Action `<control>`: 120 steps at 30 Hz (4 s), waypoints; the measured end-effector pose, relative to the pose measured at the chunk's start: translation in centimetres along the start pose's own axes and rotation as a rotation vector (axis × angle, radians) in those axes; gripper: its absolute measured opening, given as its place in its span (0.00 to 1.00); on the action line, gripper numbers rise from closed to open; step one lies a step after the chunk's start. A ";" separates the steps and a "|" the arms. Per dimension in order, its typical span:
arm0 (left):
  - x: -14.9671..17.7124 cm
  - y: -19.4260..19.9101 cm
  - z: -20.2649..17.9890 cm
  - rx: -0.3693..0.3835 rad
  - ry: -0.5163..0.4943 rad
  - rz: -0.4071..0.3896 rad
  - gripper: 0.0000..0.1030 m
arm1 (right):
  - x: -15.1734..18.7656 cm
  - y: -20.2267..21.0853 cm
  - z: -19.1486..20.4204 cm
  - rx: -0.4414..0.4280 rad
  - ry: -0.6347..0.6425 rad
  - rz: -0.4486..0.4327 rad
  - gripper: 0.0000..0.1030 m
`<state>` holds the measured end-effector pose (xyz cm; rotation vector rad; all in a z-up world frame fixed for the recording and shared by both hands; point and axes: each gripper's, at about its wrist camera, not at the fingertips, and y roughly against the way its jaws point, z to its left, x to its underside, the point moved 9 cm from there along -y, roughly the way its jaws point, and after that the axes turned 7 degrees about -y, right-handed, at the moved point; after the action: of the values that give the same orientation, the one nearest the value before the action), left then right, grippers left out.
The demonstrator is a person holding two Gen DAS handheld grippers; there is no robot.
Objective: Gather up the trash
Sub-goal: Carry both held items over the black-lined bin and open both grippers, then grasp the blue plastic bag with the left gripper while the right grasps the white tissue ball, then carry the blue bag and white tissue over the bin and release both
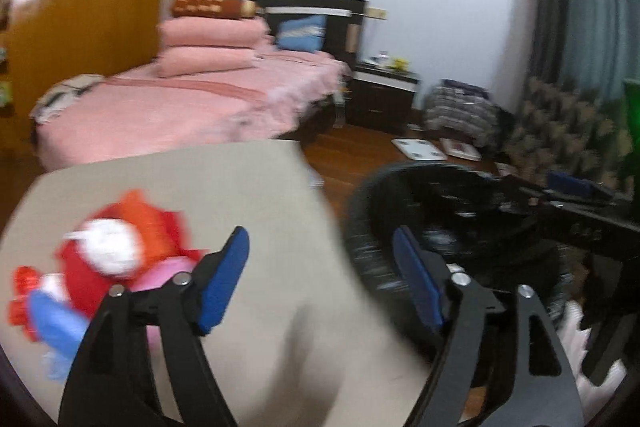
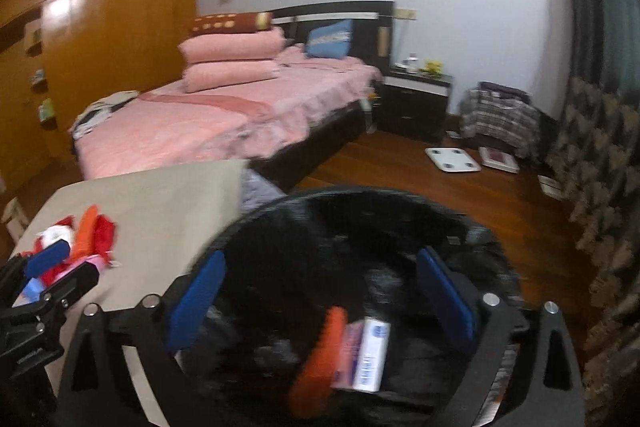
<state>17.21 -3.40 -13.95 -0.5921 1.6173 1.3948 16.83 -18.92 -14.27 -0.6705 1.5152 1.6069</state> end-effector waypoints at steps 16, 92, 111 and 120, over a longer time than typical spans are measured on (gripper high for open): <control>5.5 6.1 17.6 -0.376 0.138 0.087 0.74 | 7.3 -2.9 21.3 -0.273 0.225 0.100 0.94; 7.4 6.0 23.6 -0.432 0.270 0.036 0.30 | 8.9 -4.4 32.1 -0.479 0.294 0.135 0.31; 1.6 4.5 12.7 -0.216 0.154 -0.035 0.30 | 3.8 -0.5 19.9 -0.385 0.180 0.084 0.31; -1.3 0.4 3.7 -0.029 0.079 -0.048 0.30 | 0.7 -0.5 8.6 -0.196 0.072 0.039 0.31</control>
<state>18.68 -0.03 -12.49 -0.7067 1.6364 1.3771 18.18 -10.36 -13.92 -0.8184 1.4408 1.7945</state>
